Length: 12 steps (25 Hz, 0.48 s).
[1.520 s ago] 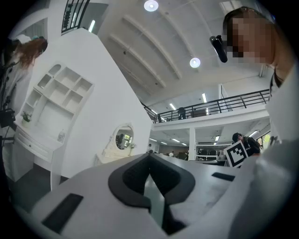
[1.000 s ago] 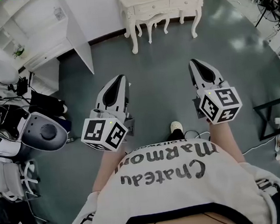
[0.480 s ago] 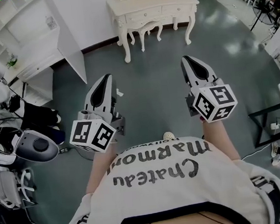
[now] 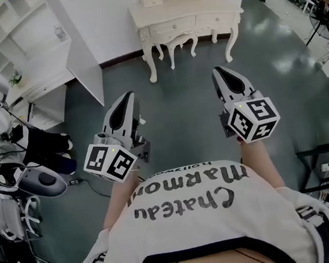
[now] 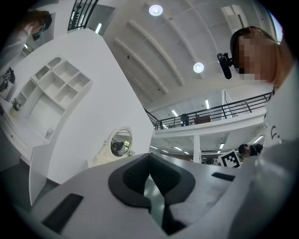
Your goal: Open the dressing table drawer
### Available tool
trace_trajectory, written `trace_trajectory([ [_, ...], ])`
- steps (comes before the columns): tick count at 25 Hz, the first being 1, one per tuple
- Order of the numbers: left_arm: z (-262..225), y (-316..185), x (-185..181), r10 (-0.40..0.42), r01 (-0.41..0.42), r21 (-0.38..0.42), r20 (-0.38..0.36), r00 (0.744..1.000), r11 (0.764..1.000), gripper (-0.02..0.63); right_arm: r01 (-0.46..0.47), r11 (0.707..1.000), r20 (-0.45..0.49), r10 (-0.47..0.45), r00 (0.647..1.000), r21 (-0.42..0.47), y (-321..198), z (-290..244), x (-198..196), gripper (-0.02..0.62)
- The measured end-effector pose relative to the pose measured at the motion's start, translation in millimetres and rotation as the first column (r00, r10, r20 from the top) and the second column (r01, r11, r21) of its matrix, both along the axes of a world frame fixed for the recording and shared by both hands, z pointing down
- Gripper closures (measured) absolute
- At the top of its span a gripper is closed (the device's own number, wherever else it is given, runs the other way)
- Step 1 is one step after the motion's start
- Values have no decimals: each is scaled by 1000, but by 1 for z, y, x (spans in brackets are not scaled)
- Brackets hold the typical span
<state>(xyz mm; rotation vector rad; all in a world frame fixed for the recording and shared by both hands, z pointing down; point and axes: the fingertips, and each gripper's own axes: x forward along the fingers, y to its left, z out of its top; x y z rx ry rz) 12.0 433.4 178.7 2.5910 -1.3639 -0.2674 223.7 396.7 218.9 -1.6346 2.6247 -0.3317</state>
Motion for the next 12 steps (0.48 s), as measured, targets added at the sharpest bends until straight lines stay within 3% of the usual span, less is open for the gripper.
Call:
trace_trajectory([
  [6, 37, -22, 31, -3, 6, -30, 80, 997, 1000, 583, -4, 999, 35, 6, 999, -49, -23, 41, 33, 568],
  [12, 68, -48, 40, 6, 2, -127, 62, 998, 992, 584, -1, 987, 64, 11, 998, -163, -43, 86, 43, 568],
])
